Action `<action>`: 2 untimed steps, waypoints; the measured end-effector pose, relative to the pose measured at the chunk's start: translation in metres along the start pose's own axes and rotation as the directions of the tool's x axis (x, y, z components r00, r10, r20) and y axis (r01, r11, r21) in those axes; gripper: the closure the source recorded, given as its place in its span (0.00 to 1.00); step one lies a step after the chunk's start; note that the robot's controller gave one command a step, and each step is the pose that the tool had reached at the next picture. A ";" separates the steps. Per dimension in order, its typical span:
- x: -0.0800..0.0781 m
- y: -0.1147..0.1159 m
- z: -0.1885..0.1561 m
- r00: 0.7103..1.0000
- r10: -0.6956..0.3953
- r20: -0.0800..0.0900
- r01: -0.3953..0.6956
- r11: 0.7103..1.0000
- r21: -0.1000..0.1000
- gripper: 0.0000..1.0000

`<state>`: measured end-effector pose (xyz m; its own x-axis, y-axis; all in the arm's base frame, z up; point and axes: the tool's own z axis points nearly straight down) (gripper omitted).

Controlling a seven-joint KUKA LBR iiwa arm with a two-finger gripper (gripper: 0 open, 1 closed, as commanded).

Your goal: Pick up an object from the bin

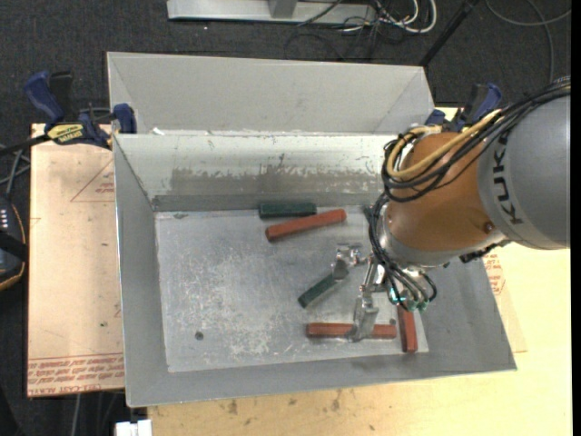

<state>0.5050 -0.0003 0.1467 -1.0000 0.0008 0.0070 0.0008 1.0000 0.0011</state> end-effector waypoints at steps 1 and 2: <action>-0.002 0.000 -0.003 1.000 0.000 0.007 0.000 1.000 0.000 0.00; -0.049 -0.007 0.075 0.994 0.108 0.007 -0.108 0.994 -0.001 1.00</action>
Offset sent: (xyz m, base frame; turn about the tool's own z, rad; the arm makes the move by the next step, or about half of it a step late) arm 0.0476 -0.0084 -0.0767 0.1102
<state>0.5533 -0.0077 0.0712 -0.9941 0.1085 0.0000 0.1085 0.9941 0.0013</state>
